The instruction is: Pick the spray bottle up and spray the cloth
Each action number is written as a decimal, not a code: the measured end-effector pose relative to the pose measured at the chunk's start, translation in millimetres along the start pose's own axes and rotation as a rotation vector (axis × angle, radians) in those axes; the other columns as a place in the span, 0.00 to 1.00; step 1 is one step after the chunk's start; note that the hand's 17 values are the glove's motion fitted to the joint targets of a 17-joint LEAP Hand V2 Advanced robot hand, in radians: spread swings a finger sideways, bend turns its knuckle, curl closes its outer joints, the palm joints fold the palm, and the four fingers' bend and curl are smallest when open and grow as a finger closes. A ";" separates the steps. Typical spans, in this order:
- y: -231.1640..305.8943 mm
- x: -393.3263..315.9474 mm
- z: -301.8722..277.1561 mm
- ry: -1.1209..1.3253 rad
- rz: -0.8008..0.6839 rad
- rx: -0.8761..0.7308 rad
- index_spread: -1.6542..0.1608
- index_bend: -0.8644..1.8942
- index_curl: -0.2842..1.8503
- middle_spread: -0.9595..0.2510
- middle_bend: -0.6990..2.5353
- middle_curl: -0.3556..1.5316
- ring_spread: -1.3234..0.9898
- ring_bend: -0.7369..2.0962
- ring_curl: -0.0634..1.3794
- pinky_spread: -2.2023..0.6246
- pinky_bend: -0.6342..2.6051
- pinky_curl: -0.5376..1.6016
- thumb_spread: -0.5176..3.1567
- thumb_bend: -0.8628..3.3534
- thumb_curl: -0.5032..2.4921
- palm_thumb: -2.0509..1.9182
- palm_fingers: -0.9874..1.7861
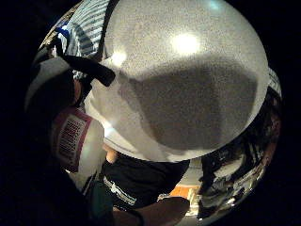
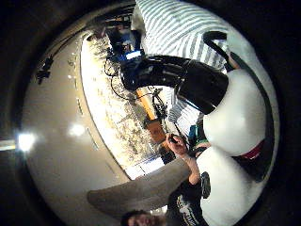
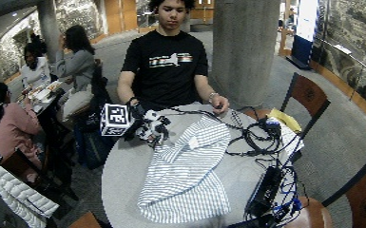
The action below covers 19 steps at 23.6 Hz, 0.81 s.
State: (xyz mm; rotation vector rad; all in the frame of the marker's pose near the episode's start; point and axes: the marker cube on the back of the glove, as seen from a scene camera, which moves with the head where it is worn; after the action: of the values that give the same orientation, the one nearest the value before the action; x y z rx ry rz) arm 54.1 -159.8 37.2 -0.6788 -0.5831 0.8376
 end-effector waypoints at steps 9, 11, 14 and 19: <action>47.3 -33.7 46.2 -0.246 -0.507 -0.137 0.83 0.38 0.29 0.75 0.33 0.46 0.55 0.44 0.33 0.74 0.31 0.43 0.35 0.20 0.36 0.76 0.72; 63.9 -47.1 71.7 -0.284 -0.606 -0.193 0.83 0.38 0.30 0.75 0.33 0.46 0.55 0.43 0.33 0.76 0.30 0.42 0.35 0.20 0.36 0.77 0.71; 84.6 -68.2 123.6 -0.310 -0.714 -0.281 0.83 0.38 0.31 0.75 0.33 0.46 0.55 0.43 0.32 0.78 0.28 0.42 0.35 0.20 0.36 0.77 0.71; 84.3 -87.2 211.3 -0.269 -0.774 -0.326 0.83 0.37 0.31 0.75 0.32 0.46 0.55 0.41 0.31 0.80 0.26 0.40 0.35 0.20 0.36 0.76 0.71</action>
State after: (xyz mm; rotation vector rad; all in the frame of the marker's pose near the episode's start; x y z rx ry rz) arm -180.2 -125.3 94.7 -0.5648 -1.1476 0.1020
